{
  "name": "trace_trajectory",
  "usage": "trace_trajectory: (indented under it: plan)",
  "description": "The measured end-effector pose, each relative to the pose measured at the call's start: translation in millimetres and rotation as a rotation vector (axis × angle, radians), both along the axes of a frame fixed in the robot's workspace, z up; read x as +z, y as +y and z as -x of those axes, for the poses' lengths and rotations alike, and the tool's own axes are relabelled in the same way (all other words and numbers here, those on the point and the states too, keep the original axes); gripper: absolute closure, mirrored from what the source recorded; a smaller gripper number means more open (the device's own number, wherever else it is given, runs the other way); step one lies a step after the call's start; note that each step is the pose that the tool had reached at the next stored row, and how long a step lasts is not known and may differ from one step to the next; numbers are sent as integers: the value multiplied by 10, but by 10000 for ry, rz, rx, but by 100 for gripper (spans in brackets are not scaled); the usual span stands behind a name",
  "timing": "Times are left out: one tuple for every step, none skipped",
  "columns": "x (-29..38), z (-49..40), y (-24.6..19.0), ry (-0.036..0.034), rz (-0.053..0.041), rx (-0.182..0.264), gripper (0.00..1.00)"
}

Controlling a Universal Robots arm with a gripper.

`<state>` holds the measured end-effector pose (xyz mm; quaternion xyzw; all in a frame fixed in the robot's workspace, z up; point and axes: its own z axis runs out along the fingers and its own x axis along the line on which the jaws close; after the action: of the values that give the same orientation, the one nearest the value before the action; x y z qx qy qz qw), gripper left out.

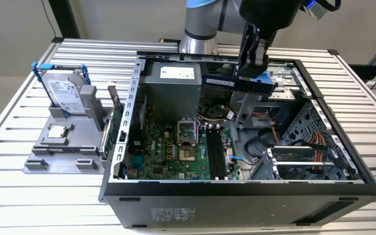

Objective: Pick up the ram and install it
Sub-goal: 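Insert the ram into the slot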

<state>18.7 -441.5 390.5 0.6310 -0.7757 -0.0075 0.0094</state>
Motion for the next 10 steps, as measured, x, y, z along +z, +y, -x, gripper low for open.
trace_trajectory:
  plan:
    - [0, 0, 0, 0, 0, -43, 100]
    - [0, 0, 0, 0, -1, -92, 100]
    - [-1, 0, 0, -1, -3, -149, 100]
    - [-1, 0, 0, -1, -3, -199, 100]
    - [-1, 0, 0, -1, -3, -251, 100]
    - [-1, 0, 0, 0, -2, -305, 100]
    - [-1, 0, 0, -1, -2, -358, 100]
    - [-1, 0, 0, -1, -1, -409, 100]
    - [-1, 0, 0, 0, -1, -464, 100]
    - [-1, 0, 0, 0, -1, -518, 100]
